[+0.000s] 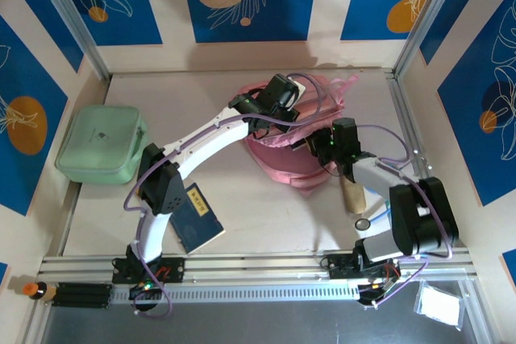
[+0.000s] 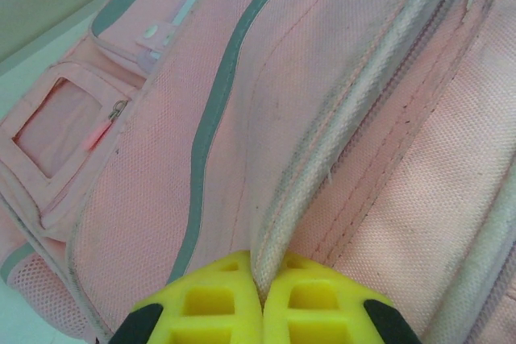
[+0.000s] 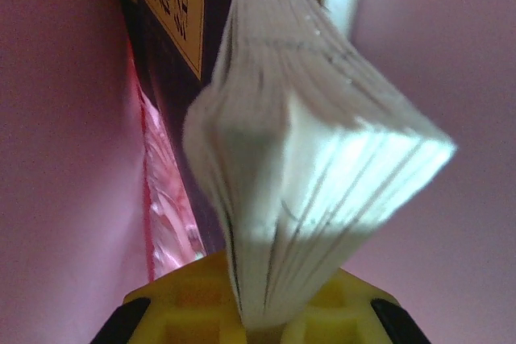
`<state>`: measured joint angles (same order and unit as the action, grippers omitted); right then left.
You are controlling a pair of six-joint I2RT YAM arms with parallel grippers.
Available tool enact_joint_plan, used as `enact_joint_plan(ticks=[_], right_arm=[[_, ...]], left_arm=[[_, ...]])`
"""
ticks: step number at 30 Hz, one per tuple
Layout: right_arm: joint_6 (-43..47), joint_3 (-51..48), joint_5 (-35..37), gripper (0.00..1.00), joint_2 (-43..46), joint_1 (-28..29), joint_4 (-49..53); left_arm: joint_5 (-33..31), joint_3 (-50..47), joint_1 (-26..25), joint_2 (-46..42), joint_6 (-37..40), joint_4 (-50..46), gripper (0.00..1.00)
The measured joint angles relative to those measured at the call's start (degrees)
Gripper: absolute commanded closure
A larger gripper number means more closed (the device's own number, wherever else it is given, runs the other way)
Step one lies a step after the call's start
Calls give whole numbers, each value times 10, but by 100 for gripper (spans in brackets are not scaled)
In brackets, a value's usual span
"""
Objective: Pack the student bag
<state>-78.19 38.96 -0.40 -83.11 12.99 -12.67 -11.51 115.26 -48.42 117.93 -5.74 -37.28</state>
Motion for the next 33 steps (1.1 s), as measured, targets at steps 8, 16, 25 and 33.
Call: enact_joint_plan(ticks=[8, 16, 25, 33], right_arm=[[-25, 63, -19, 79, -96, 1, -55], [-23, 83, -76, 52, -120, -11, -28], [19, 70, -90, 26, -26, -26, 65], [30, -49, -104, 28, 79, -68, 97]], left_arm=[[10, 0, 10, -4, -6, 4, 100], [20, 0, 12, -5, -13, 4, 100], [26, 0, 19, -5, -19, 4, 100], [49, -11, 30, -5, -38, 14, 100]])
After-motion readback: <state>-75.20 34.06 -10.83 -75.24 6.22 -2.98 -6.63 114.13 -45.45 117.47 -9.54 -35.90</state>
